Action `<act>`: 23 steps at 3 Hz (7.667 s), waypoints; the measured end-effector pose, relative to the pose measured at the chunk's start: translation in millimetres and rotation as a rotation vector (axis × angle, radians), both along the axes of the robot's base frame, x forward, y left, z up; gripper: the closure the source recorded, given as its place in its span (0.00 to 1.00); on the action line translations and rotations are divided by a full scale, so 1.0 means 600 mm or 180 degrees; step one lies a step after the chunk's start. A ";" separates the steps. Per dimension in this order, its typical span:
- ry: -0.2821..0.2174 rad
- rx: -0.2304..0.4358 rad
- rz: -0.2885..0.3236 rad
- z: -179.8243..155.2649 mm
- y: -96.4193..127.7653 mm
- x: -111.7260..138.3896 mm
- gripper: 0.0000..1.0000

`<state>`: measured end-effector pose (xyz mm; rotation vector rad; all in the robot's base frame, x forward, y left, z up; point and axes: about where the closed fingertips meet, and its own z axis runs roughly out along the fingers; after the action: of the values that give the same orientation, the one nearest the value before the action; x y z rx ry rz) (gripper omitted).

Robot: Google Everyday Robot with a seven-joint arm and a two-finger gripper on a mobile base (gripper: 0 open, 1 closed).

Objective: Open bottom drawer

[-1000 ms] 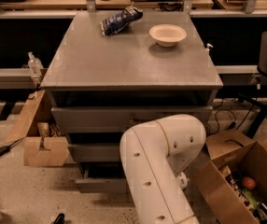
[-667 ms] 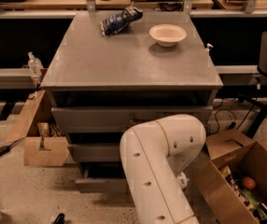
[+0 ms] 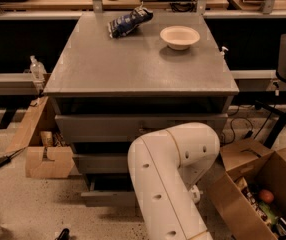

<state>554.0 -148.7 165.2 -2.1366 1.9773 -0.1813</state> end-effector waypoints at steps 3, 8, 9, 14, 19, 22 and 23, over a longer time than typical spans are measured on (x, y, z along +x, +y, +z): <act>0.0161 -0.0128 -0.0073 -0.011 0.002 0.070 0.02; 0.0306 -0.0212 -0.0138 -0.025 0.016 -0.004 1.00; 0.0306 -0.0212 -0.0138 -0.025 0.016 -0.004 1.00; 0.0306 -0.0212 -0.0139 -0.024 0.016 -0.004 0.62; 0.0419 -0.0245 -0.0169 -0.048 0.010 -0.010 0.03; 0.0419 -0.0245 -0.0169 -0.030 0.010 -0.010 0.80; 0.0419 -0.0245 -0.0169 -0.027 0.010 -0.010 1.00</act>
Offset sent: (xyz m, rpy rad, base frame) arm 0.0270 0.0040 0.0073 -0.0347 0.0384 0.0007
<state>547.8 -142.7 148.8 -2.1967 2.1346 -0.1304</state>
